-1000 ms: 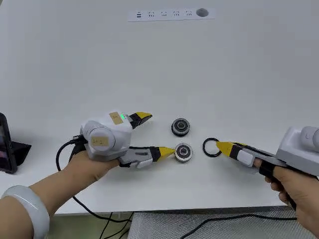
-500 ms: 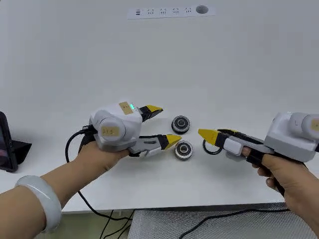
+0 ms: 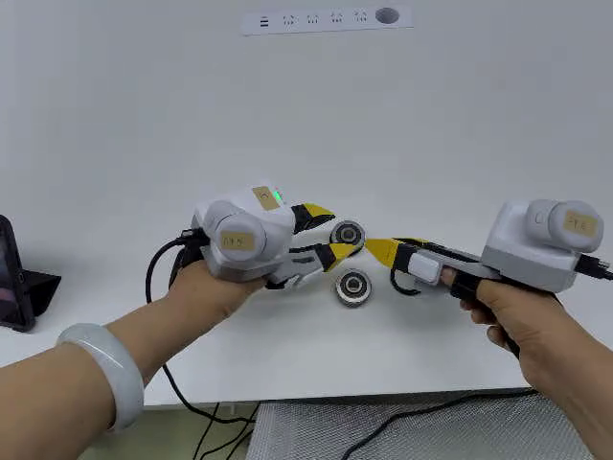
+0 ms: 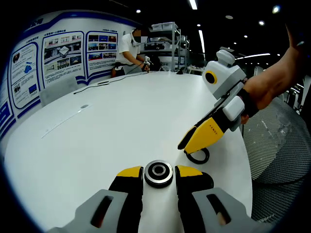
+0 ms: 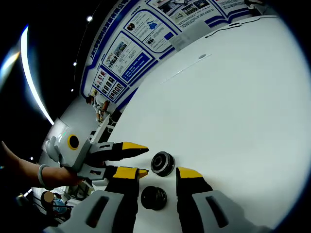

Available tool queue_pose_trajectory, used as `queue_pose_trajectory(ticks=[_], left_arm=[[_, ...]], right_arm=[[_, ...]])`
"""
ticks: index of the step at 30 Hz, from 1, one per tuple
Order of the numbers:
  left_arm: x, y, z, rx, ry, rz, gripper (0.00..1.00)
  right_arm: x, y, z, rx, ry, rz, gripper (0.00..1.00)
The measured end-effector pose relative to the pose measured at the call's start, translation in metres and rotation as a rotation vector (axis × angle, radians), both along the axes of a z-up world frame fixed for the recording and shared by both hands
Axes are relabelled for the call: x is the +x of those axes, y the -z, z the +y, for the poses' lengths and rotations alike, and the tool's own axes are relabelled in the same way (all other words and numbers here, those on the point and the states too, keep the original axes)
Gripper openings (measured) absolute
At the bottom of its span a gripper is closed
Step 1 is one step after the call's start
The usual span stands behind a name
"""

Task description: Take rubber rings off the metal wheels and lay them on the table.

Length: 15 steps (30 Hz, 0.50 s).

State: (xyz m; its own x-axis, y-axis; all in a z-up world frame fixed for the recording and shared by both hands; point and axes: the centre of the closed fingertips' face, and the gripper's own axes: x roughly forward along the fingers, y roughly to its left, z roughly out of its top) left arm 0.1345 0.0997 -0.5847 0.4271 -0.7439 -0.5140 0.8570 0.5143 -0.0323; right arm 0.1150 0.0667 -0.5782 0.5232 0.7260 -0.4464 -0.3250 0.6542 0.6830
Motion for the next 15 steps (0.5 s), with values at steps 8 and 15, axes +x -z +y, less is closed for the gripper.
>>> queue_pose_trajectory(ticks=[8,15], left_arm=[[0.002,0.007,-0.004,0.054,0.020,0.006,0.19],[0.003,0.013,-0.006,0.082,0.030,0.015,0.17]], right_arm=[[-0.001,0.002,0.000,0.000,-0.002,0.008,0.32],[-0.001,0.002,-0.001,0.001,0.001,0.009,0.31]])
